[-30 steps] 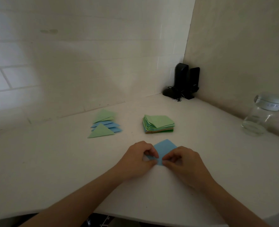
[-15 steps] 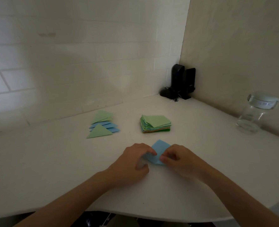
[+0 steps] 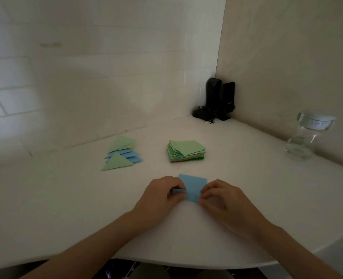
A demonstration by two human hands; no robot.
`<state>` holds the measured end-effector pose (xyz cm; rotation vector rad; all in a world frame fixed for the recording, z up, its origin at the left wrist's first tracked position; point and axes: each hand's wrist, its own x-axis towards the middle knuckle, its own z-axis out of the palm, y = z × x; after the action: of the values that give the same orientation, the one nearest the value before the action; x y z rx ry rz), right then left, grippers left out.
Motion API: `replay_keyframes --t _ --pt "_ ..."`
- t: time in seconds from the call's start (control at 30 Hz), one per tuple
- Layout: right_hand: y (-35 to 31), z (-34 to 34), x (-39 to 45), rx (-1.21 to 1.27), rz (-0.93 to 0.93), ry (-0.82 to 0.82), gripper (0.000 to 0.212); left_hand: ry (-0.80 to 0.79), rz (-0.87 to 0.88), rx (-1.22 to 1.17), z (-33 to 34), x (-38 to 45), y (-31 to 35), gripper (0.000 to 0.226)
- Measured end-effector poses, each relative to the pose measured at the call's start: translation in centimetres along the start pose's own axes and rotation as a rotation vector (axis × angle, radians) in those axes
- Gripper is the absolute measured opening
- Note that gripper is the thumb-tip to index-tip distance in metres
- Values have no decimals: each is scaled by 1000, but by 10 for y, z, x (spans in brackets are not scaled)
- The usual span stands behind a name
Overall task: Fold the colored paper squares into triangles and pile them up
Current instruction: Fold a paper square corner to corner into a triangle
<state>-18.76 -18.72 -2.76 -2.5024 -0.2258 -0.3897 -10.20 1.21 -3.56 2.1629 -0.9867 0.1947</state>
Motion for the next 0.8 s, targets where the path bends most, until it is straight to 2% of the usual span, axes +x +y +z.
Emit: replay_keyframes --t 0.1,0.2,0.4,0.47,0.6,0.7,0.8 --pt "0 8 3 -19 47 67 12 51 -112 -65 3 0 3 9" --pt "-1 18 9 -58 106 154 17 80 -134 -42 6 0 3 16" --pt "-1 23 13 -47 160 157 19 64 -168 -22 10 4 2 29" --pt "2 18 15 -33 176 107 19 47 -193 -48 6 5 0 28" --pt "7 6 22 0 221 -69 44 4 -188 -50 -7 3 -6 19" --pt "8 -1 30 -6 270 -180 62 -25 -71 17 -7 0 -3 25" --pt "3 -7 37 -53 279 -265 68 -96 66 154 1 -4 7 37"
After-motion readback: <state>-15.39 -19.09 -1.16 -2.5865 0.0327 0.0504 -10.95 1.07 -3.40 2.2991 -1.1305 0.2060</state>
